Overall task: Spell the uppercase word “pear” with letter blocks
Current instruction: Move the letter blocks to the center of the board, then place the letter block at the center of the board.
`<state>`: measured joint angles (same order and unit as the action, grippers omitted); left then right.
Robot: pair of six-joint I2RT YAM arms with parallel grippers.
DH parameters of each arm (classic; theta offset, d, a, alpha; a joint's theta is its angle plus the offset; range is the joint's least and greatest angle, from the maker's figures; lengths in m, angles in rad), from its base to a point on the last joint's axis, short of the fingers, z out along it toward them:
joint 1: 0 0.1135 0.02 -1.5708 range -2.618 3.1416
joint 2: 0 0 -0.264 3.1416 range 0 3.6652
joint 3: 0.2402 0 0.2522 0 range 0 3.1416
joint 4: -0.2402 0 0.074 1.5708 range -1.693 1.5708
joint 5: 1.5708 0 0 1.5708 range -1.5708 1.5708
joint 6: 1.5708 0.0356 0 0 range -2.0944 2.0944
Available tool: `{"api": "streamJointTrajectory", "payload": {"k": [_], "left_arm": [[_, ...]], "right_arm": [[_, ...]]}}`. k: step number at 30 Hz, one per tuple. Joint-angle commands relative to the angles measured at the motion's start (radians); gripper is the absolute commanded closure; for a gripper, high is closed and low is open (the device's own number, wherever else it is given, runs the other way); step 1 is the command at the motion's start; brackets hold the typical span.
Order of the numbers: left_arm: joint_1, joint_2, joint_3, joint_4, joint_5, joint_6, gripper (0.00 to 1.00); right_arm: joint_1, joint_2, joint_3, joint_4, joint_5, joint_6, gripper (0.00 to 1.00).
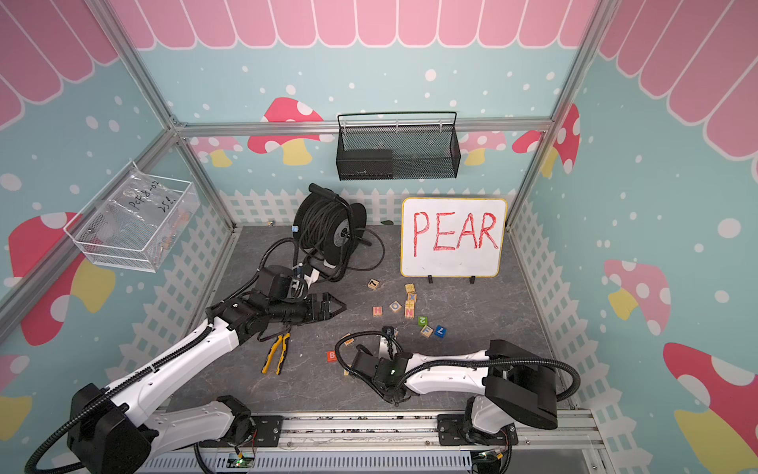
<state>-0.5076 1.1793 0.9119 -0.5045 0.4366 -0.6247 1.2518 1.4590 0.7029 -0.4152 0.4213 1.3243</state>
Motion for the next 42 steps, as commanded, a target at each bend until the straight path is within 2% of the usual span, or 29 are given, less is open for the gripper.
{"api": "streamJointTrajectory", "payload": {"k": [1,11,33,42], "left_arm": [[0.010,-0.004,-0.011,-0.014,-0.011,-0.006,0.01],[0.023,-0.004,-0.014,-0.011,-0.007,-0.009,0.01],[0.035,0.003,-0.018,-0.006,0.002,-0.013,0.01],[0.040,0.006,-0.018,-0.003,0.005,-0.015,0.01]], "right_arm": [[0.012,0.030,0.022,-0.024,0.001,0.004,0.72],[0.027,0.112,0.092,-0.100,0.004,-0.005,0.71],[0.029,0.063,0.064,-0.109,0.025,0.026,0.60],[0.029,-0.066,0.014,-0.140,0.072,0.066,0.46]]}}
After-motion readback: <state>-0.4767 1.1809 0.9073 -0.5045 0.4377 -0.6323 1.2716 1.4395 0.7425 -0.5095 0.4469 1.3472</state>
